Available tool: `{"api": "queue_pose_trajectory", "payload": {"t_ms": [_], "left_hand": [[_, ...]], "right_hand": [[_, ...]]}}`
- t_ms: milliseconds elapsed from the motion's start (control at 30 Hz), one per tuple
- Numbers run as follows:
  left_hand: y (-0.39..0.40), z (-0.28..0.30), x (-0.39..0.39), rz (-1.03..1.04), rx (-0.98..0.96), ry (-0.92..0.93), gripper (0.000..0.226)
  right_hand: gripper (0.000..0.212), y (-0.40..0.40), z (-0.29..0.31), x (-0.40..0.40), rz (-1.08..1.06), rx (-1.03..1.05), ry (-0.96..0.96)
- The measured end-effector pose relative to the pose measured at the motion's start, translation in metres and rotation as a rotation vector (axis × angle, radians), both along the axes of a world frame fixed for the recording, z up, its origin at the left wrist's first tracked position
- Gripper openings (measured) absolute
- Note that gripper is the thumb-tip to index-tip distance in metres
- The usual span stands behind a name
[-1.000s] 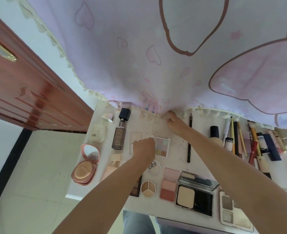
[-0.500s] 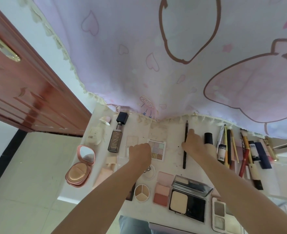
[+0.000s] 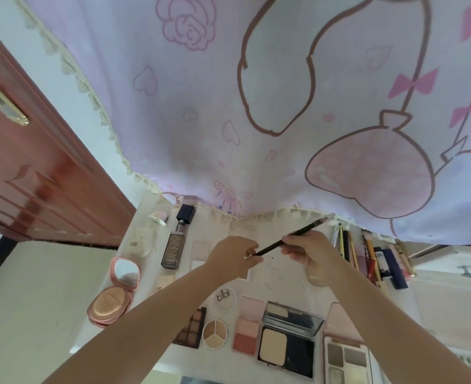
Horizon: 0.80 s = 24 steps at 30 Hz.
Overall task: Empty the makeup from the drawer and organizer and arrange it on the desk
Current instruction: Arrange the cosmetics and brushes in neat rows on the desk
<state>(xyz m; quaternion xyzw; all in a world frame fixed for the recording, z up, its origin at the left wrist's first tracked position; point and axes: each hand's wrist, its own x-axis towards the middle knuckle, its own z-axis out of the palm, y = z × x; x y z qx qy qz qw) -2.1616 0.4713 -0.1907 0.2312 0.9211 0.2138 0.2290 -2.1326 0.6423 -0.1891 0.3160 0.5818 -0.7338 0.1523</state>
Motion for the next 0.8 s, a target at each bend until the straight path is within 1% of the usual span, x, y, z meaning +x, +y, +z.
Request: {"api": "queue_pose_trajectory", "payload": {"t_ms": [67, 133, 167, 200, 233, 267, 333, 400, 433, 467, 533, 600, 667, 733, 800], "left_hand": [[0.001, 0.002, 0.001, 0.003, 0.042, 0.046, 0.025], [0.001, 0.004, 0.004, 0.010, 0.116, -0.009, 0.023], [0.001, 0.005, 0.006, -0.023, 0.129, -0.028, 0.018], [0.002, 0.006, 0.008, -0.076, 0.112, -0.012, 0.017], [0.002, 0.007, 0.009, -0.117, 0.077, 0.013, 0.020], [0.002, 0.007, 0.010, -0.125, 0.058, 0.042, 0.021], [-0.001, 0.008, 0.007, -0.073, 0.072, 0.090, 0.021], [-0.007, 0.008, 0.003, -0.023, 0.065, 0.118, 0.022], [-0.010, 0.008, 0.002, -0.017, 0.047, 0.114, 0.023], [-0.014, 0.007, 0.002, -0.013, 0.037, 0.101, 0.022], [-0.017, 0.006, 0.002, -0.008, 0.042, 0.083, 0.021], [-0.012, 0.004, 0.007, 0.020, 0.134, 0.060, 0.021], [-0.001, 0.004, 0.019, 0.095, 0.286, 0.010, 0.020], [0.008, 0.004, 0.032, 0.167, 0.422, -0.055, 0.019], [0.012, 0.001, 0.041, 0.200, 0.490, -0.102, 0.018]], "right_hand": [[0.011, 0.002, 0.004, 0.003, -0.004, -0.028, 0.002], [0.011, 0.005, 0.008, 0.007, -0.026, -0.062, 0.014], [0.012, 0.006, 0.009, 0.008, -0.041, -0.084, 0.024], [0.013, 0.007, 0.012, 0.009, -0.049, -0.103, 0.033], [0.012, 0.007, 0.015, 0.009, -0.048, -0.108, 0.041], [0.012, 0.007, 0.018, 0.009, -0.042, -0.096, 0.051], [0.015, 0.009, 0.023, 0.008, -0.055, -0.002, 0.069], [0.023, 0.017, 0.027, 0.008, -0.062, 0.180, 0.104], [0.021, 0.021, 0.029, 0.008, -0.027, 0.261, 0.132], [0.018, 0.023, 0.032, 0.008, 0.023, 0.312, 0.162], [0.017, 0.025, 0.033, 0.009, 0.082, 0.329, 0.202], [0.022, 0.021, 0.034, 0.008, 0.067, 0.308, 0.204], [0.023, 0.018, 0.036, 0.006, 0.073, 0.286, 0.200], [0.024, 0.016, 0.037, 0.005, 0.072, 0.215, 0.202], [0.025, 0.016, 0.035, 0.004, 0.053, 0.145, 0.205]]}}
